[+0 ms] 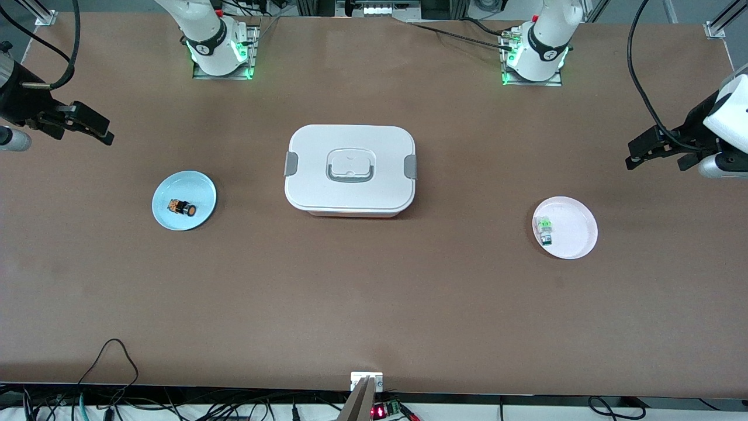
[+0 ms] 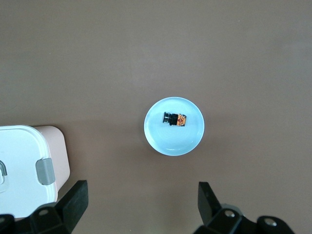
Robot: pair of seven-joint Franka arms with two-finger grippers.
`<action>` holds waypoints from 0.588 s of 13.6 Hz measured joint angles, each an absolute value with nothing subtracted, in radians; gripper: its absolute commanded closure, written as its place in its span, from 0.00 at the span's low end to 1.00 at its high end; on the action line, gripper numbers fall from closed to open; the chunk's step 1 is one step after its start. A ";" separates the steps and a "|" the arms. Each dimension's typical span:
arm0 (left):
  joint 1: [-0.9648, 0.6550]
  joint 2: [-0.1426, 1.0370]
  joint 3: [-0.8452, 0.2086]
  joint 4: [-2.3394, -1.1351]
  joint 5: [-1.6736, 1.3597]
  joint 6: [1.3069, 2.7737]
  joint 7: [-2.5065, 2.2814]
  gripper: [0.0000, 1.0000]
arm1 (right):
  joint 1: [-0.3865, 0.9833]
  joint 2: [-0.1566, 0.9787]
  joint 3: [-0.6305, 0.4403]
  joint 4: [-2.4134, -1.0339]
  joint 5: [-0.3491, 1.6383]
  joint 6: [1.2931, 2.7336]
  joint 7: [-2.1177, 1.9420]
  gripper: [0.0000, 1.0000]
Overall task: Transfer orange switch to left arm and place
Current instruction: 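Reach the right gripper down toward the orange switch on the blue dish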
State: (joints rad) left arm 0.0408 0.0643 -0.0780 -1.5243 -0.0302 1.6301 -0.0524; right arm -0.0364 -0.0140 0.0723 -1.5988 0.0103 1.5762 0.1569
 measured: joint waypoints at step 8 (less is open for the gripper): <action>0.041 0.064 -0.078 -1.523 -0.030 1.630 -0.052 0.00 | -0.038 0.040 0.064 -1.652 -0.040 1.549 0.154 0.00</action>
State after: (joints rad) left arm 0.0408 0.0642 -0.0781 -1.5234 -0.0302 1.6296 -0.0524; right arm -0.0378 0.0395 0.0640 -1.6518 -0.0398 1.5487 0.1541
